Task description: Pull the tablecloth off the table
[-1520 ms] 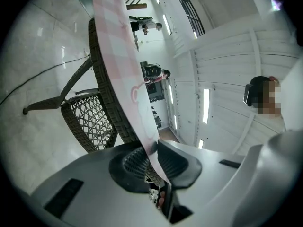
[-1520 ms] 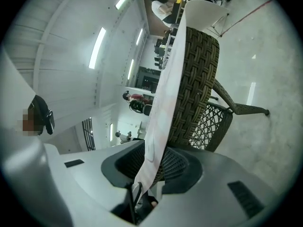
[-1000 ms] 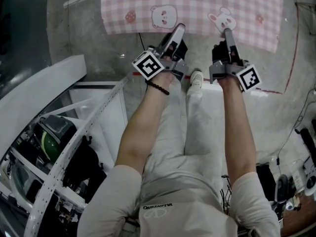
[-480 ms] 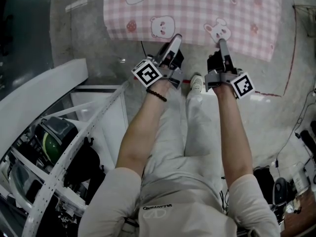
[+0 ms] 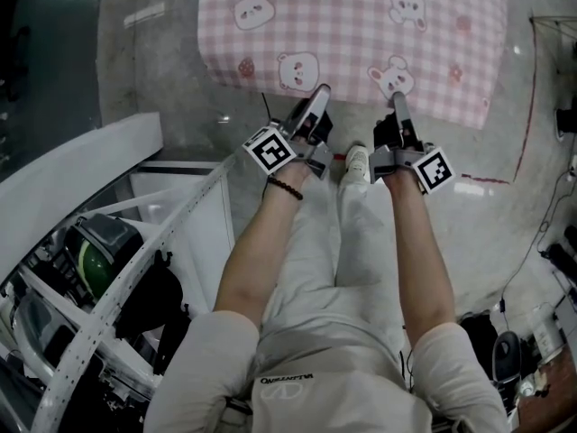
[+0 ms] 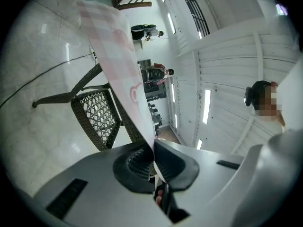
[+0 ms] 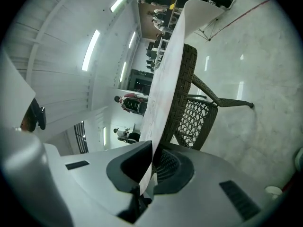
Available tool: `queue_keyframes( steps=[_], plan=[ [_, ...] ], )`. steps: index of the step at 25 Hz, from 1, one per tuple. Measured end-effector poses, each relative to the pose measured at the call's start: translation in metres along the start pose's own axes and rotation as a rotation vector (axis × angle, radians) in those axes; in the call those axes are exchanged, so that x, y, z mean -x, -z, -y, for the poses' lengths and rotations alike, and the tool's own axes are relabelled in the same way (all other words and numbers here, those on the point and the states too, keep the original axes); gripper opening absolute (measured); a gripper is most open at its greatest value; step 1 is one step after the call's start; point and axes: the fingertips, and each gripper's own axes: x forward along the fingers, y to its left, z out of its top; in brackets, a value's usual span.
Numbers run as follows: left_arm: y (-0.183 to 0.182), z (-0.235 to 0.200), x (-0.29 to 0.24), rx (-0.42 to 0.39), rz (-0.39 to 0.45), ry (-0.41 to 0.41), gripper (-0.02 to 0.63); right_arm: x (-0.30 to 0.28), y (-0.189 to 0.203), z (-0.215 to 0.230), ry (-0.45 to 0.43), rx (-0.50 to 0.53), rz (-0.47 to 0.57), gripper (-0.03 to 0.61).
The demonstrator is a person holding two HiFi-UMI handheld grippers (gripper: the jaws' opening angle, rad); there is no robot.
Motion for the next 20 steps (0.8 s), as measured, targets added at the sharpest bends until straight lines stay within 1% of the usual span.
queue_keyframes(
  steps=[6,8,11,14,16,20],
  plan=[
    [0.0005,-0.0007,-0.0016,0.032,0.007,-0.002,0.003,-0.0029,-0.0021,0.0046,0.025,-0.006,-0.014,0.009],
    [0.0000,-0.0005,-0.0016,0.027,0.005,-0.005,0.003,-0.0039,-0.0012,0.0052,0.027,-0.017,-0.021,0.009],
    [0.0011,-0.0012,-0.0006,0.035,-0.001,-0.022,0.003,-0.0034,-0.0011,0.0056,0.041,-0.025,-0.030,0.009],
    [0.0020,-0.0016,0.0007,0.064,-0.006,-0.041,0.003,-0.0037,-0.0009,0.0023,0.059,-0.037,-0.032,0.009],
    [0.0007,0.0017,0.0001,0.054,-0.006,-0.042,0.003,-0.0031,-0.0011,0.0025,0.070,-0.038,-0.040,0.009],
    [0.0020,0.0016,-0.0006,0.063,-0.004,-0.052,0.003,-0.0054,-0.0015,0.0049,0.075,-0.043,-0.060,0.009]
  ],
)
